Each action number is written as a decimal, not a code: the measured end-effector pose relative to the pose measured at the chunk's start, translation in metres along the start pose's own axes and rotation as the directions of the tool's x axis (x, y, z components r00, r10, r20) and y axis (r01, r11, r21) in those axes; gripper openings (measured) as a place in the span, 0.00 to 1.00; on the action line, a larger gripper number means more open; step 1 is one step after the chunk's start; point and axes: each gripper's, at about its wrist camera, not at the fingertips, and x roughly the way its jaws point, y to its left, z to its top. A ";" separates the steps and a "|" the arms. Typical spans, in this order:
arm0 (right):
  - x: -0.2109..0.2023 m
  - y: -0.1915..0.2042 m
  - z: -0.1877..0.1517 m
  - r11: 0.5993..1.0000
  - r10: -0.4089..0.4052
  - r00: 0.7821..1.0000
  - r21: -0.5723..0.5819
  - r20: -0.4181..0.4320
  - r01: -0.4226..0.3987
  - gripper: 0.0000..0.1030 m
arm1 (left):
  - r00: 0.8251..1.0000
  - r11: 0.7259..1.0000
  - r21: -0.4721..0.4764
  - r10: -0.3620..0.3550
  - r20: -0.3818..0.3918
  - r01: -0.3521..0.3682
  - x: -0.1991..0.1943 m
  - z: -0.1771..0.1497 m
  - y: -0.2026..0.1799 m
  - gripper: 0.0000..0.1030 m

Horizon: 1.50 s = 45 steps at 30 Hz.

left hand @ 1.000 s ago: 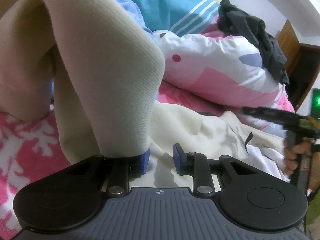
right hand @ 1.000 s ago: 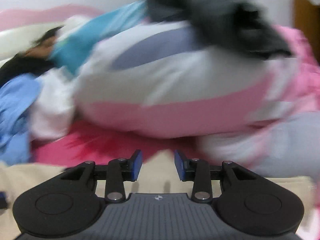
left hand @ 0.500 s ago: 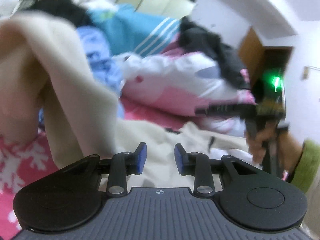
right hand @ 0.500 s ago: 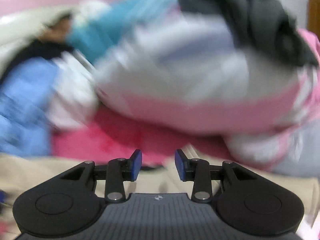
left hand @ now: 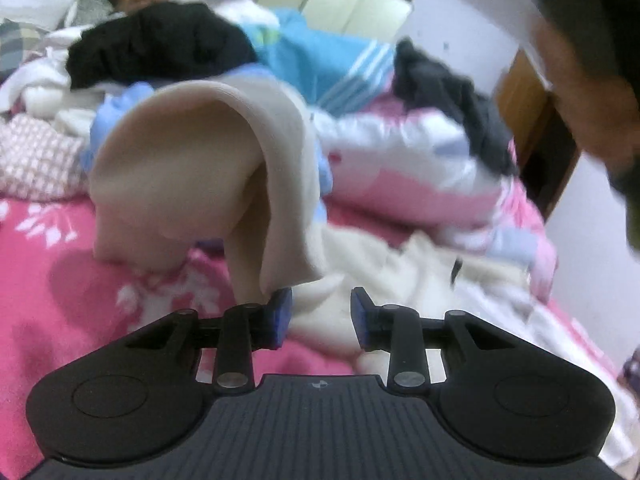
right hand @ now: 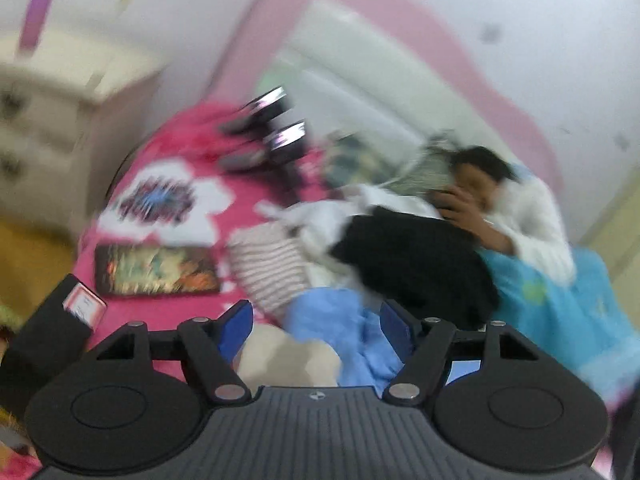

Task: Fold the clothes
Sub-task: 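Release the sleeve with the left gripper and raise the right gripper away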

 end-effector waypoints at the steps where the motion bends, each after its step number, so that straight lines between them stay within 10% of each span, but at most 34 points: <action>1: 0.012 0.009 0.012 0.998 0.019 1.000 -0.059 -0.025 -0.021 0.71 | 1.000 1.000 0.010 -0.006 -0.013 0.006 0.002 -0.002 -0.001 0.31; 6: 0.078 0.037 0.035 0.957 0.068 0.960 -0.254 -0.271 -0.140 0.69 | 0.998 0.998 0.049 -0.029 -0.048 0.032 0.006 -0.010 -0.005 0.31; 10: 0.109 0.034 0.021 0.959 0.066 0.893 -0.220 -0.446 -0.180 0.18 | 0.997 0.996 0.068 -0.050 -0.053 0.053 0.005 -0.010 -0.008 0.31; 15: 0.043 -0.029 0.008 0.999 0.027 0.987 0.035 -0.161 -0.022 0.14 | 0.996 0.991 0.098 -0.084 -0.038 0.087 -0.001 -0.011 -0.011 0.31; 18: -0.027 -0.077 -0.020 0.960 -0.058 0.995 0.278 0.085 0.032 0.14 | 0.996 0.991 0.101 -0.091 -0.007 0.092 -0.006 -0.008 -0.011 0.31; 25: -0.156 -0.131 -0.138 0.732 -0.226 0.852 0.659 0.472 -0.171 0.14 | 0.993 0.995 0.044 -0.092 0.072 0.089 -0.006 -0.001 -0.008 0.38; 31: -0.180 -0.152 -0.249 0.419 -0.321 0.656 0.724 0.683 -0.548 0.14 | 0.988 0.991 0.020 -0.134 0.083 0.132 -0.003 0.001 -0.010 0.39; 35: -0.172 -0.160 -0.258 0.402 -0.281 0.617 0.674 0.735 -0.620 0.08 | 0.980 0.985 -0.022 -0.169 0.106 0.172 -0.005 0.003 -0.004 0.41; 39: -0.158 -0.166 -0.233 0.449 -0.198 0.650 0.657 0.734 -0.605 0.08 | 0.985 0.987 -0.062 -0.144 0.090 0.150 0.001 0.006 0.003 0.41; 45: -0.144 -0.138 -0.199 0.569 -0.139 0.908 0.782 0.395 -0.253 0.15 | 0.993 0.992 -0.059 -0.104 0.056 0.107 0.005 0.005 0.006 0.41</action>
